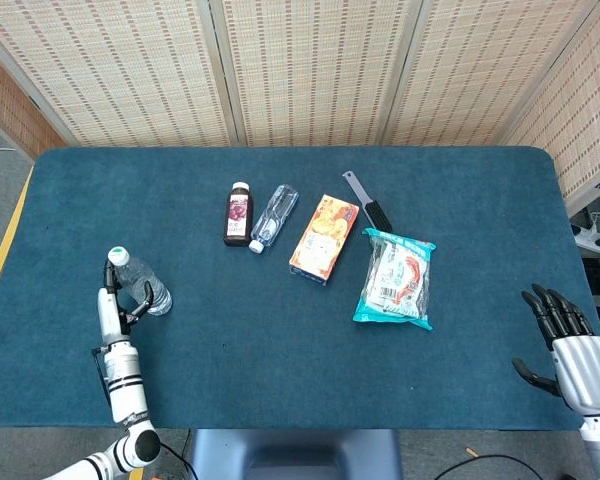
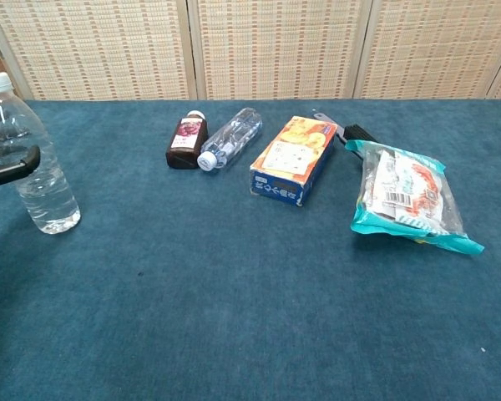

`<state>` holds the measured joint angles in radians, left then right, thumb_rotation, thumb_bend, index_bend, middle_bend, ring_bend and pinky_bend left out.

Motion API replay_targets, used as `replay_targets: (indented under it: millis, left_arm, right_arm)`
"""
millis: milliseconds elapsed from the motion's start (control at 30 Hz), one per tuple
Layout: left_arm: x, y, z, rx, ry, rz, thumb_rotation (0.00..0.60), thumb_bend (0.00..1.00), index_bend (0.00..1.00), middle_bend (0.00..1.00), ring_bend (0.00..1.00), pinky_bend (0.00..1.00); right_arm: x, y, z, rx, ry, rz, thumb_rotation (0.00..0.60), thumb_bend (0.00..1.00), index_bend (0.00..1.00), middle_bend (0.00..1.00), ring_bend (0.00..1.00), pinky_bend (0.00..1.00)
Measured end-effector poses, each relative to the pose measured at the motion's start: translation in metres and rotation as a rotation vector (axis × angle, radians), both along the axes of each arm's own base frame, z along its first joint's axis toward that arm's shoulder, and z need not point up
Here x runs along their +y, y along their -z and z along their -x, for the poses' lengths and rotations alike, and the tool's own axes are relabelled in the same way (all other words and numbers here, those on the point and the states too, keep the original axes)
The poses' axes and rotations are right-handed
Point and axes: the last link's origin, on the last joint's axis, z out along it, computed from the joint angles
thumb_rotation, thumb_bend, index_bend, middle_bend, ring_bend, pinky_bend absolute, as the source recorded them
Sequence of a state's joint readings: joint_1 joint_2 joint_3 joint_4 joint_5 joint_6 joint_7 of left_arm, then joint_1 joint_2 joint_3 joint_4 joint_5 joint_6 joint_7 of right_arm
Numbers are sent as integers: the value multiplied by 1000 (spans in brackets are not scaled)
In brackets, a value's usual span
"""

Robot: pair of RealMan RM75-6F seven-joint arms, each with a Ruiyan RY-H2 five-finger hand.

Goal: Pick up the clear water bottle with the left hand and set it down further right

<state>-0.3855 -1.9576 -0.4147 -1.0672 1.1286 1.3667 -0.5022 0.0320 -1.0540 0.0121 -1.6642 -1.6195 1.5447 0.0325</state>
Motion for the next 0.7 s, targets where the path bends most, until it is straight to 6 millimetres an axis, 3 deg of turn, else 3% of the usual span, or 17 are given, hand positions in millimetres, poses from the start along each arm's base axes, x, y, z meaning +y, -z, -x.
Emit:
replay_targets:
  millis: [133,333,700]
  left_arm:
    - [-1,1,1,18,13,41,600,396,0,0,5,243]
    - [-4,-4,3,46,48,115,600,373,0,0,0,243]
    - [-11,-33,16,141,93,187,600,351,0,0,0,238]
  right_arm:
    - [0,0,0,0,0,0,600,137,26,0,0,130]
    - [0,0,0,-1,0,1,600,138,25,0,0,130]
    - [0,1,0,1,2,1,600,137,25,0,0,130]
